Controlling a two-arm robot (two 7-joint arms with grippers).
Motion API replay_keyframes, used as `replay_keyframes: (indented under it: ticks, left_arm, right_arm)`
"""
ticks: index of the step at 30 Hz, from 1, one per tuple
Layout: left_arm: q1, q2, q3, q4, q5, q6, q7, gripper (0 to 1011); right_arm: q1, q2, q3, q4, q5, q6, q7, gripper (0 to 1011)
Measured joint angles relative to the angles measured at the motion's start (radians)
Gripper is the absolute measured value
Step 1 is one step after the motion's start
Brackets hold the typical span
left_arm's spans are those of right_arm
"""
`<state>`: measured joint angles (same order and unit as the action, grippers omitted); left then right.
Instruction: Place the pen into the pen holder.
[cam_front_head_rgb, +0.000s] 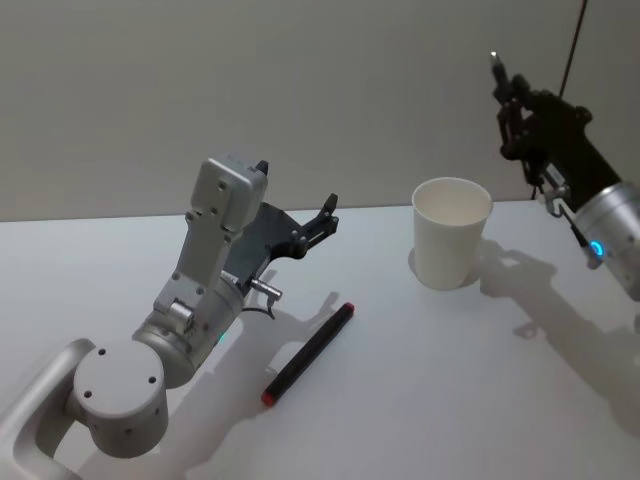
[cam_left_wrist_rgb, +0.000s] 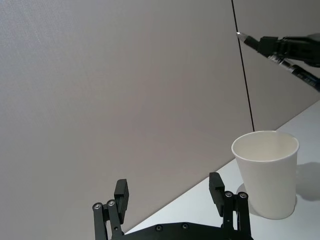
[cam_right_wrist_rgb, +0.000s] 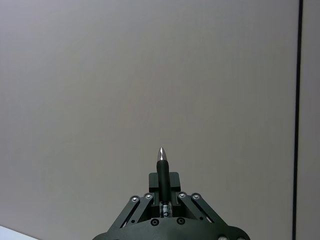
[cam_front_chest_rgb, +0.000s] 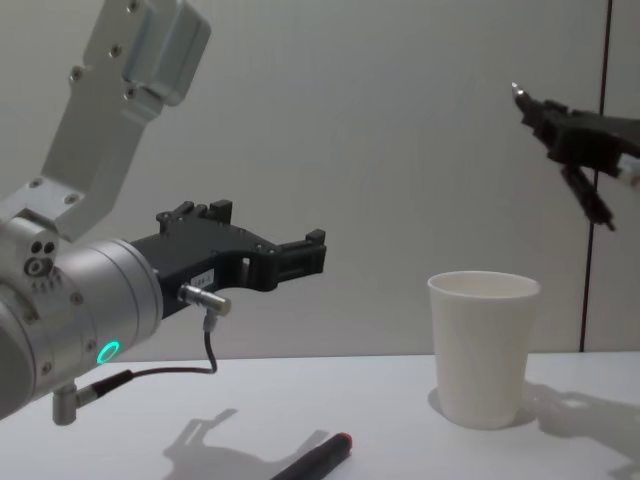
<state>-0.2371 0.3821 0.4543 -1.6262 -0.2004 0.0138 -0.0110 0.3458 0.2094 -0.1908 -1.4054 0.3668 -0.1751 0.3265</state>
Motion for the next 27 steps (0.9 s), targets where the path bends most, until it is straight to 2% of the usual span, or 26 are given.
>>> replay_keyframes:
  ticks: [11, 27]
  left_arm:
    - [0.000, 0.000, 0.000, 0.000, 0.000, 0.000, 0.000, 1001]
    - [0.000, 0.000, 0.000, 0.000, 0.000, 0.000, 0.000, 1001]
  right_arm:
    - [0.087, -0.055, -0.035, 0.165, -0.041, -0.075, 0.044, 107]
    - [0.160, -0.098, -0.066, 0.336, -0.120, -0.191, 0.062, 107]
